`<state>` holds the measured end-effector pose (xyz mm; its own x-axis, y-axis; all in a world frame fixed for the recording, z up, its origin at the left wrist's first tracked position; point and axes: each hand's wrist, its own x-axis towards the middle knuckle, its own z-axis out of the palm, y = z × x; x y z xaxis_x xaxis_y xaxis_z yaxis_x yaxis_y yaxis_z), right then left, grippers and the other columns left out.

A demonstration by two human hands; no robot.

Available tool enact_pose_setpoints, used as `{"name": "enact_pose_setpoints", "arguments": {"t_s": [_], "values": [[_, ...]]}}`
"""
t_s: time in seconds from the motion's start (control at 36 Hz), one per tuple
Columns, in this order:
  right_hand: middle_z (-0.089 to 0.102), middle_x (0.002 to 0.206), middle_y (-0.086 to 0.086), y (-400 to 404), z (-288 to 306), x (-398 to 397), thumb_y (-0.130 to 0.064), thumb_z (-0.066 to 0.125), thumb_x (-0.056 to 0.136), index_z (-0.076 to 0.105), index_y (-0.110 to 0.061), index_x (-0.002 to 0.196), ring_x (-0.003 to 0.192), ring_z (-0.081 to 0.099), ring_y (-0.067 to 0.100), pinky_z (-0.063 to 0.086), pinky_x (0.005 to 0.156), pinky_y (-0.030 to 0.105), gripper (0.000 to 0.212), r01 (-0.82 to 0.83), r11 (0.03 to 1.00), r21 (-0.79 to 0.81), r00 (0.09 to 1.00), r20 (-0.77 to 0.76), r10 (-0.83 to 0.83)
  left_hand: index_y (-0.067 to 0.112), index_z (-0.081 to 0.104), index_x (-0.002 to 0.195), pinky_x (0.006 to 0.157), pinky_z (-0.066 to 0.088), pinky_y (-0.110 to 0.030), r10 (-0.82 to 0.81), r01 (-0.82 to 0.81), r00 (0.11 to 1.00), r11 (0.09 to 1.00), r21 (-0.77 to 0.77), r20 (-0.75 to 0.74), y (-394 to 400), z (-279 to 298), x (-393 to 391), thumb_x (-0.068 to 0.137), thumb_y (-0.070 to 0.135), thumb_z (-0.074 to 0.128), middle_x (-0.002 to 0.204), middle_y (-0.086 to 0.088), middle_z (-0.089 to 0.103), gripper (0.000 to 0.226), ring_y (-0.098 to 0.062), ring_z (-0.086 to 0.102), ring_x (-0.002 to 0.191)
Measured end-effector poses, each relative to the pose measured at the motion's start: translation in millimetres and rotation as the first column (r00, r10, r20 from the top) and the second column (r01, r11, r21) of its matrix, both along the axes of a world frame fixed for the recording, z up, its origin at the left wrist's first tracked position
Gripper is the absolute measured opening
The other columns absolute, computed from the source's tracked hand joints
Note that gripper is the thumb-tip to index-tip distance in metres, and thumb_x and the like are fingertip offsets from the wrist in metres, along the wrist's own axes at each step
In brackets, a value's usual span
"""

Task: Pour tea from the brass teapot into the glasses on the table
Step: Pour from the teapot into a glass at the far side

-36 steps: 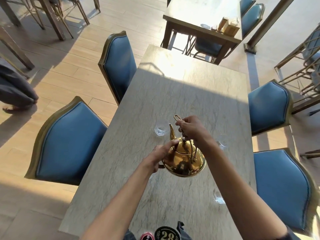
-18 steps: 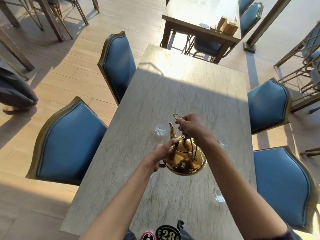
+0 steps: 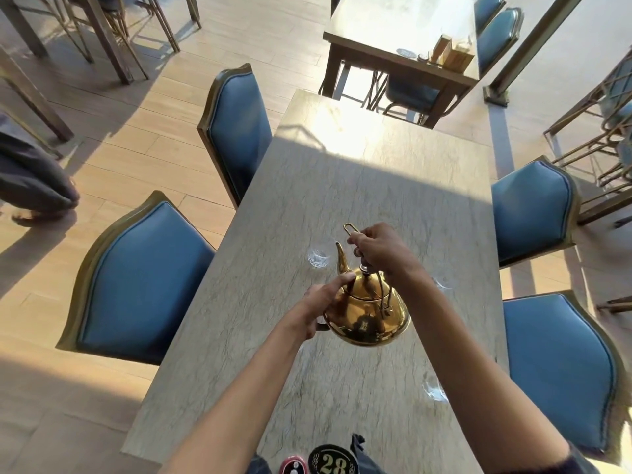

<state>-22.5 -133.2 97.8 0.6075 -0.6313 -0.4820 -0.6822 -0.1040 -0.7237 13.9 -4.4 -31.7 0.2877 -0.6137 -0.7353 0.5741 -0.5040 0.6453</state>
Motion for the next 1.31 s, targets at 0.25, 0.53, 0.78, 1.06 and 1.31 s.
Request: {"name": "enact_pose_setpoints", "arguments": {"t_s": [0.25, 0.53, 0.78, 1.06, 1.31], "values": [[0.057, 0.07, 0.007, -2, -3, -1, -0.019, 0.053, 0.101, 0.07, 0.002, 0.099, 0.054, 0.05, 0.015, 0.039, 0.051, 0.029, 0.027, -0.002, 1.0, -0.01, 1.0, -0.011, 0.002, 0.019, 0.071, 0.135, 0.106, 0.054, -0.051, -0.003, 0.003, 1.0, 1.0, -0.006, -0.005, 0, 3, -3, 0.088, 0.073, 0.071, 0.124, -0.01, 0.078, 0.072, -0.026, 0.07, 0.112], [0.056, 0.067, 0.009, -5, -3, -1, -0.015, 0.053, 0.1, 0.07, 0.003, 0.097, 0.05, 0.047, 0.015, 0.036, 0.047, 0.029, 0.025, 0.01, 1.0, -0.009, 1.0, -0.01, -0.01, 0.02, 0.075, 0.129, 0.114, 0.05, -0.058, -0.01, 0.01, 1.0, 1.0, 0.016, 0.002, -3, 5, -4, 0.087, 0.074, 0.071, 0.122, -0.01, 0.08, 0.068, -0.03, 0.071, 0.116], [0.056, 0.068, 0.009, -5, -3, 2, -0.015, 0.053, 0.1, 0.07, 0.002, 0.096, 0.051, 0.047, 0.015, 0.036, 0.046, 0.028, 0.025, 0.006, 1.0, -0.011, 1.0, -0.015, -0.006, 0.021, 0.076, 0.126, 0.113, 0.051, -0.058, 0.009, -0.008, 1.0, 1.0, 0.02, -0.008, -4, 6, -2, 0.085, 0.074, 0.073, 0.123, -0.01, 0.08, 0.068, -0.031, 0.071, 0.118], [0.058, 0.07, 0.008, -5, -3, 3, -0.017, 0.053, 0.101, 0.071, 0.001, 0.098, 0.054, 0.05, 0.016, 0.039, 0.05, 0.03, 0.026, 0.002, 1.0, -0.018, 1.0, -0.024, -0.002, 0.021, 0.079, 0.122, 0.112, 0.052, -0.054, 0.008, -0.008, 1.0, 1.0, 0.017, 0.011, -2, 7, -2, 0.086, 0.074, 0.072, 0.121, -0.01, 0.081, 0.064, -0.031, 0.071, 0.119], [0.056, 0.068, 0.007, -4, 0, 0, -0.015, 0.051, 0.101, 0.069, 0.001, 0.1, 0.05, 0.047, 0.012, 0.037, 0.045, 0.026, 0.025, -0.012, 1.0, -0.02, 1.0, 0.003, 0.012, 0.018, 0.077, 0.126, 0.091, 0.055, -0.041, 0.011, -0.011, 1.0, 1.0, 0.003, -0.011, -2, 11, -3, 0.091, 0.069, 0.07, 0.114, -0.009, 0.082, 0.062, -0.024, 0.073, 0.106]]}}
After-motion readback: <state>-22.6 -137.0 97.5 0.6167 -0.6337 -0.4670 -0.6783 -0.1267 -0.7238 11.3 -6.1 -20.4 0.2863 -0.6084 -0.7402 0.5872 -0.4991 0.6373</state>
